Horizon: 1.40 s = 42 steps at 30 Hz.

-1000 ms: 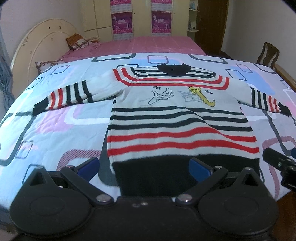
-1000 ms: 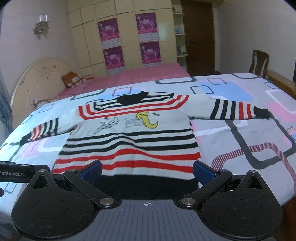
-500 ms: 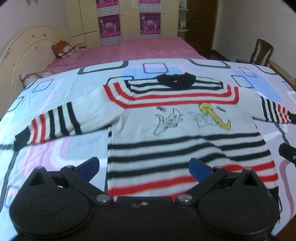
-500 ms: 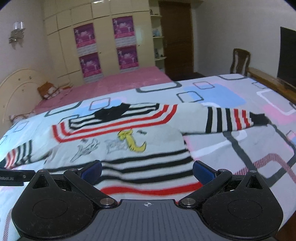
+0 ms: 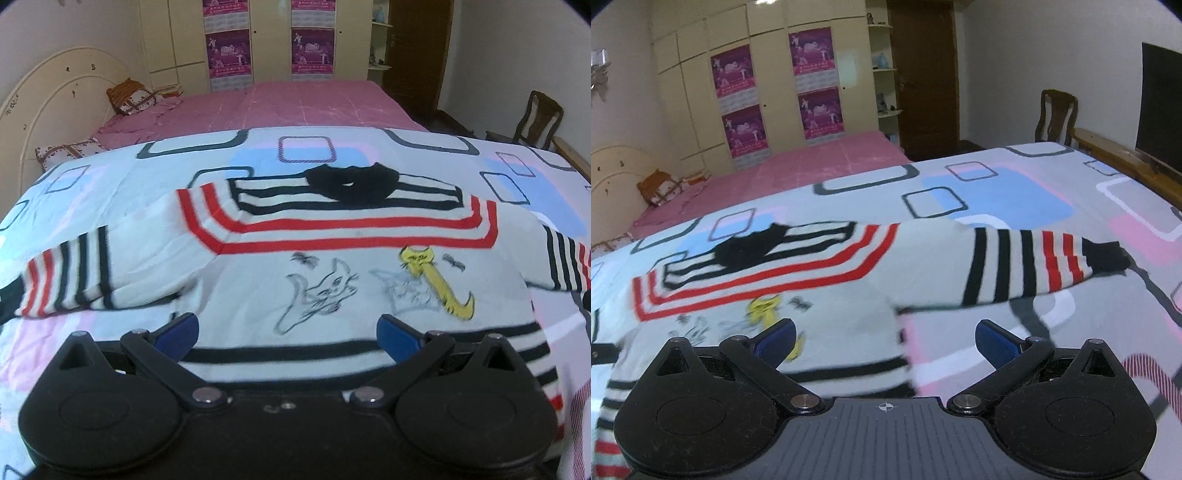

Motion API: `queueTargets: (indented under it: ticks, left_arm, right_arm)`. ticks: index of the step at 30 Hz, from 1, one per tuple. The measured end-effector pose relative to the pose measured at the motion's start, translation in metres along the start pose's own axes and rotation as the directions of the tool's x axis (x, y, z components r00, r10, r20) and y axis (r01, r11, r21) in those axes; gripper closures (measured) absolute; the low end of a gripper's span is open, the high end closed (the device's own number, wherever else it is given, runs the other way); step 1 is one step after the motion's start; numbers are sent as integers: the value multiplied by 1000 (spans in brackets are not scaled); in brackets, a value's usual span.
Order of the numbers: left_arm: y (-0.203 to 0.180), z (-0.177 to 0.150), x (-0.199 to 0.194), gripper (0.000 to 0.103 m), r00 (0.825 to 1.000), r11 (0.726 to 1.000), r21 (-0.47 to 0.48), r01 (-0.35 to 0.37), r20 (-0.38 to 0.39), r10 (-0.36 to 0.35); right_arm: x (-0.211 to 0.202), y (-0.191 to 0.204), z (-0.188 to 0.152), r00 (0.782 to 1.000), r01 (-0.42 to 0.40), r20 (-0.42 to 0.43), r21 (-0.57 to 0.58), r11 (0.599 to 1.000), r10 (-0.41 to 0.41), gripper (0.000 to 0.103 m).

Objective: Fold small clothes
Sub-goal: 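Reach the right tool to the sleeve's black cuff and grasp it, then fold the held sleeve across the sweater body with the right tool, release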

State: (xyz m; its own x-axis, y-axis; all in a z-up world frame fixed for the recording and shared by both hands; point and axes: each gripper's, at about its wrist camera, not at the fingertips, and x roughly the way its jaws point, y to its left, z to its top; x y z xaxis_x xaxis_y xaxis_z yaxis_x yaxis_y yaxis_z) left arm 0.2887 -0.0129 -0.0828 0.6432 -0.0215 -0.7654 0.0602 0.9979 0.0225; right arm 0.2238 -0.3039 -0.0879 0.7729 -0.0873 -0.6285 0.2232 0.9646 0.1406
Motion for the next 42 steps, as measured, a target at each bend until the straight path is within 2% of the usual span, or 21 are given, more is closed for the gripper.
queueTargets:
  ticks: [6, 12, 15, 21, 23, 25, 26, 27, 28, 30, 33, 36, 38, 42]
  left_arm:
    - [-37, 14, 31, 4, 1000, 1000, 30, 1, -2, -1]
    - [-68, 27, 60, 9, 1000, 998, 57, 8, -19, -7]
    - [-81, 31, 70, 9, 1000, 997, 80, -5, -20, 6]
    - [-91, 37, 86, 10, 999, 995, 97, -26, -34, 30]
    - [-91, 39, 92, 14, 998, 995, 97, -27, -47, 32]
    - [-90, 40, 97, 18, 998, 995, 95, -17, -57, 22]
    - [-90, 41, 99, 19, 998, 996, 92, -8, -61, 14]
    - [-89, 41, 101, 19, 998, 996, 89, -6, -68, 12]
    - [-89, 42, 103, 21, 997, 996, 88, -7, -73, 13]
    - [-90, 42, 106, 23, 997, 996, 93, -7, -78, 15]
    - [-90, 42, 108, 30, 997, 994, 106, 2, -81, 7]
    - [-86, 43, 107, 36, 997, 994, 106, -4, -74, 11]
    - [-77, 46, 106, 36, 997, 997, 83, -3, -71, 9]
    - [-58, 49, 102, 36, 998, 998, 56, -3, -59, 6]
  right_arm:
    - [41, -67, 22, 999, 51, -4, 47, 998, -51, 0]
    - [77, -135, 27, 987, 157, -39, 115, 981, -154, 1]
    - [93, -168, 26, 979, 197, -84, 163, 967, -185, 31]
    - [119, -219, 24, 971, 228, -143, 302, 926, -193, 31]
    - [127, -230, 25, 971, 232, -140, 332, 914, -196, 34]
    - [132, -236, 29, 966, 254, -129, 332, 908, -223, 52]
    - [135, -240, 31, 966, 258, -122, 338, 905, -229, 55]
    - [138, -244, 32, 965, 261, -117, 350, 899, -235, 62]
    - [141, -246, 34, 964, 264, -111, 364, 893, -240, 74]
    - [142, -252, 36, 965, 261, -99, 382, 886, -241, 90]
    - [142, -252, 38, 970, 240, -71, 381, 893, -230, 96]
    - [130, -238, 46, 973, 220, -12, 345, 913, -230, 96]
    - [124, -218, 57, 978, 185, 38, 302, 935, -206, 96]
    - [105, -164, 79, 987, 75, 127, 200, 977, -101, 96]
